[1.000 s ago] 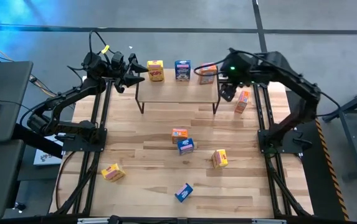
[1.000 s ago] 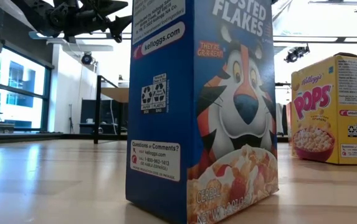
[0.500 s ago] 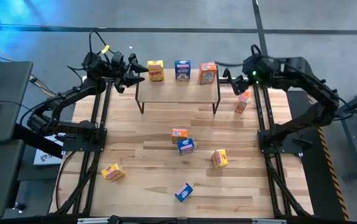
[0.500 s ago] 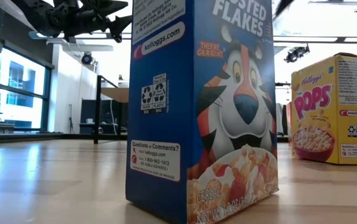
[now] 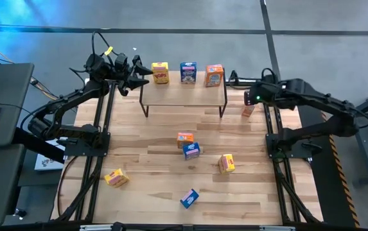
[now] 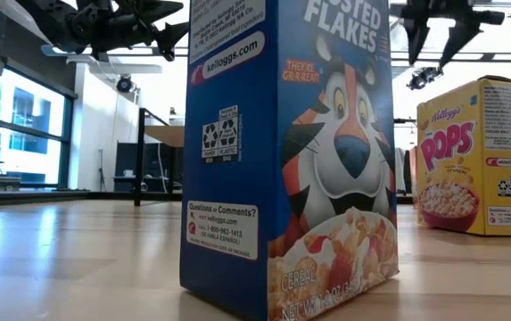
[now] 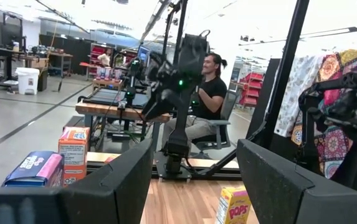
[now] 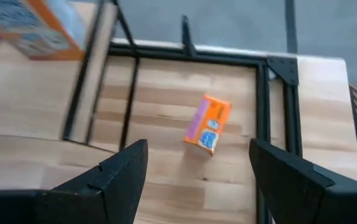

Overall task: Stack cereal on shelf
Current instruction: Put the top orange box on the shelf aligned with the other orange cereal box

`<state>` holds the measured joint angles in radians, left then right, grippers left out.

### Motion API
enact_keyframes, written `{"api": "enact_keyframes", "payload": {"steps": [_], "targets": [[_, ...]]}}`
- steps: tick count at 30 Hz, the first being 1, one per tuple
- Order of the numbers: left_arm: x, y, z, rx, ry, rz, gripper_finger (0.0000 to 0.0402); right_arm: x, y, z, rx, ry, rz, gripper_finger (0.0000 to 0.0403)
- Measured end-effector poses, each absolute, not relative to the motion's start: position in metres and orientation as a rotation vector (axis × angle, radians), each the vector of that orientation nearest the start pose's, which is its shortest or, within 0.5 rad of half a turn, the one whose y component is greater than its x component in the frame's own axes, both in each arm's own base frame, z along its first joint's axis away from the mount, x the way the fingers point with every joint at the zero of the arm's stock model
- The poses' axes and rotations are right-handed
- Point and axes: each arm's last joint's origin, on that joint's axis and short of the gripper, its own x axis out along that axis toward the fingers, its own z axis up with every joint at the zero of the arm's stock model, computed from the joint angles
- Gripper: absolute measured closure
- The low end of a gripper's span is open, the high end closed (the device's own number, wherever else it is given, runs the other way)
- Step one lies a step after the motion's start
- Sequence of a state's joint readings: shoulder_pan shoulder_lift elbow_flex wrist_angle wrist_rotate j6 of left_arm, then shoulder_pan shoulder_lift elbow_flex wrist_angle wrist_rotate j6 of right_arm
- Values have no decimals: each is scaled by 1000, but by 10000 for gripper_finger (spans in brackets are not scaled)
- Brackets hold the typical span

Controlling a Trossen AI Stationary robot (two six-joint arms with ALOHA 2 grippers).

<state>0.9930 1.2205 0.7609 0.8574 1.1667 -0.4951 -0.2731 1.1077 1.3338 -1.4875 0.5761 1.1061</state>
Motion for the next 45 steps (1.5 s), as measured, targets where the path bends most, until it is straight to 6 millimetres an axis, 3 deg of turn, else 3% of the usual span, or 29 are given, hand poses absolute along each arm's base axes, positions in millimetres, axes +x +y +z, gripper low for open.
{"api": "enact_keyframes", "payload": {"steps": [7,12,45], "targets": [[158,194,327,-141,-140,-211,178,150,-60,318,689,745,-1450,130],[158,194,327,-141,-140,-210,178,157,-62,295,710,698,-1467,130],[158,195,328,-146,-161,-164,178,158,-66,203,721,497,-1564,130]]}}
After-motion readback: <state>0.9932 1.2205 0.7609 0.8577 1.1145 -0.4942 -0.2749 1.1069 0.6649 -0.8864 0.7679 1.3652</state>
